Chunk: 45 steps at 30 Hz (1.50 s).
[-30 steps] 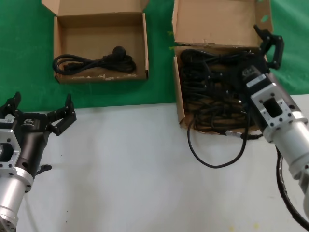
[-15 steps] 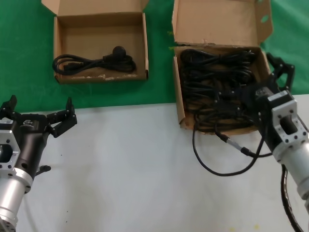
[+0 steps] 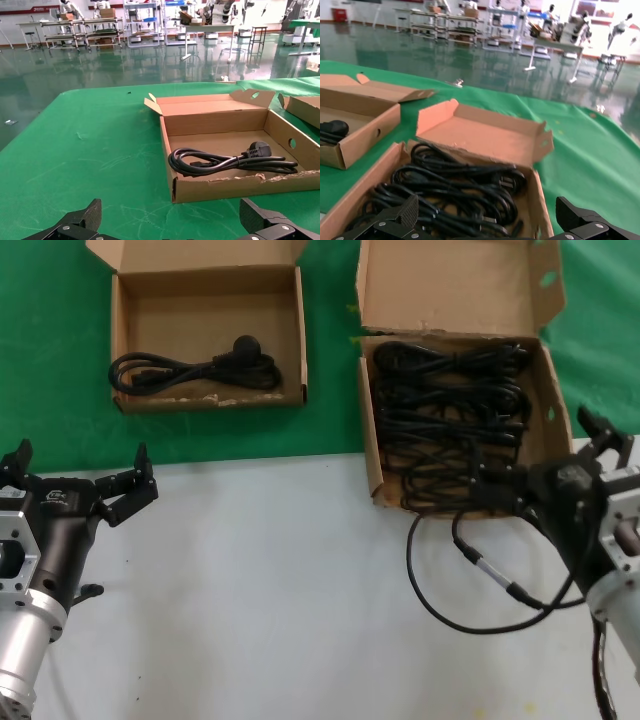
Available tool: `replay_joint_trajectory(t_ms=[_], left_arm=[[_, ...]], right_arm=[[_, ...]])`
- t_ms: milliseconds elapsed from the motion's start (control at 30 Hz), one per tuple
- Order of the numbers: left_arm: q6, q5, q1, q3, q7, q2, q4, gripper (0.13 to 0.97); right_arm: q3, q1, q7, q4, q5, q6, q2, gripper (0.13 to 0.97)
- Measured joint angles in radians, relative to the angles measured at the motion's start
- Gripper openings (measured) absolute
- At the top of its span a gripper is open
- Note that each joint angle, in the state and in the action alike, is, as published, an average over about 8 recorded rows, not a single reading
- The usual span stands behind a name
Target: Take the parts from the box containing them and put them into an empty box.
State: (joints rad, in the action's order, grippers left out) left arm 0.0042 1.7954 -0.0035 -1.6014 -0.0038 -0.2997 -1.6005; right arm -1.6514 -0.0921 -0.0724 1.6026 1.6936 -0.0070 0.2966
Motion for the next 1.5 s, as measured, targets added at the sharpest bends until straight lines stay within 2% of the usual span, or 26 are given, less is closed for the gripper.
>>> replay_joint_trajectory(t_ms=[467,1500], left_arm=[[-0.003,0.004,0.003,0.001,0.003,0.0,0.0,0.966],[-0.003,0.004,0.003,0.001,0.003,0.0,0.0,0.966]], right_arm=[[0.041,0.074,0.058,-0.002,0.085,0.006,0.003,0.966],[0.042,0.076,0.06,-0.002,0.087,0.006,0.003,0.966]])
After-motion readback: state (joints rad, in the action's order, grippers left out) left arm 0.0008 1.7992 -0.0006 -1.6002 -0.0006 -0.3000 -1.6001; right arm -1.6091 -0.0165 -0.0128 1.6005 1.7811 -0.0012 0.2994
